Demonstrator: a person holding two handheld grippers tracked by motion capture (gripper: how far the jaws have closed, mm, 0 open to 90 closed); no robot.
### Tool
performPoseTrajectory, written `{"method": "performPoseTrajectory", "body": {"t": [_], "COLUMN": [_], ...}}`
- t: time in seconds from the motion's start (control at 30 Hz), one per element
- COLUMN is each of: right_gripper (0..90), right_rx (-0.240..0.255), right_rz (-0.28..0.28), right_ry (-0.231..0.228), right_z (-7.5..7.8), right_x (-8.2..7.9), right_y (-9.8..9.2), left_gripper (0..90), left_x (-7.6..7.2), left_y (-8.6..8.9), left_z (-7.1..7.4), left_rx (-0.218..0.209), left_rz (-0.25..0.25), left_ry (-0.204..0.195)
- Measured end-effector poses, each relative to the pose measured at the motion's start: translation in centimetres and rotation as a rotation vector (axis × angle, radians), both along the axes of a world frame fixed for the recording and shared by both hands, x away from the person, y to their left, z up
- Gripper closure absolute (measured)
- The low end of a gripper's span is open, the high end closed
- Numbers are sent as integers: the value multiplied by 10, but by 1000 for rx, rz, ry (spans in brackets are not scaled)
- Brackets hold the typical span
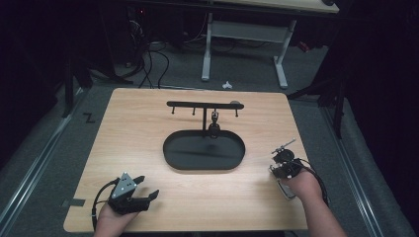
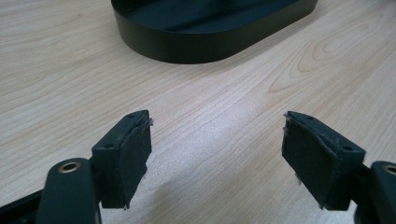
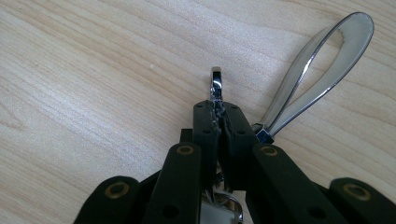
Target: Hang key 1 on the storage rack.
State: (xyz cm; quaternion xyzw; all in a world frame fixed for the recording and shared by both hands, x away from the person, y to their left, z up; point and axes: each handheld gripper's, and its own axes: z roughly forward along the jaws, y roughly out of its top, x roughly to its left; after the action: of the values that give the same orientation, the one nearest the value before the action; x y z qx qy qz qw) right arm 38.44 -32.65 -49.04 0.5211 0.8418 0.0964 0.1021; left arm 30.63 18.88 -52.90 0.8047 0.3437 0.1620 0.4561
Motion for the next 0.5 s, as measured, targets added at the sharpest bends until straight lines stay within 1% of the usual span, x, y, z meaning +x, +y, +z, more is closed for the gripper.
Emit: {"method": "performPoseTrajectory", "body": {"t": [0.03,0.1,0.13,0.17,0.23,0.33,0.37,0.43,0.5], "right_gripper": [860,860,860,862,862,863,863,863,863], "right_rx": [-3,12,12,27,35,33,43,49,78], "right_rz": [-2,-4,-4,-14,-22,-21,-27,-25,-24], "right_ry": [-1,-3,-3,-6,-9,-11,-1,0,-2], "right_z": [0,0,0,-1,-1,-1,0,1,7], "right_x": [0,0,0,-1,-1,-1,-1,-2,-4], "right_y": [0,-1,-1,-2,-3,-3,-3,-3,-1], "left_gripper": [246,246,247,246,246,246,246,246,246], "left_x": [0,0,0,0,-1,-1,-1,-1,-1], "left_y": [0,0,0,0,0,0,1,1,1], "left_z": [0,0,0,0,1,1,1,1,1], "left_rx": [0,-1,-1,-2,-2,-4,-9,-8,-9], "left_rz": [-1,-2,-2,-2,-2,-1,4,3,4], "left_ry": [-3,-7,-7,-7,-7,-8,-9,-7,-9]}}
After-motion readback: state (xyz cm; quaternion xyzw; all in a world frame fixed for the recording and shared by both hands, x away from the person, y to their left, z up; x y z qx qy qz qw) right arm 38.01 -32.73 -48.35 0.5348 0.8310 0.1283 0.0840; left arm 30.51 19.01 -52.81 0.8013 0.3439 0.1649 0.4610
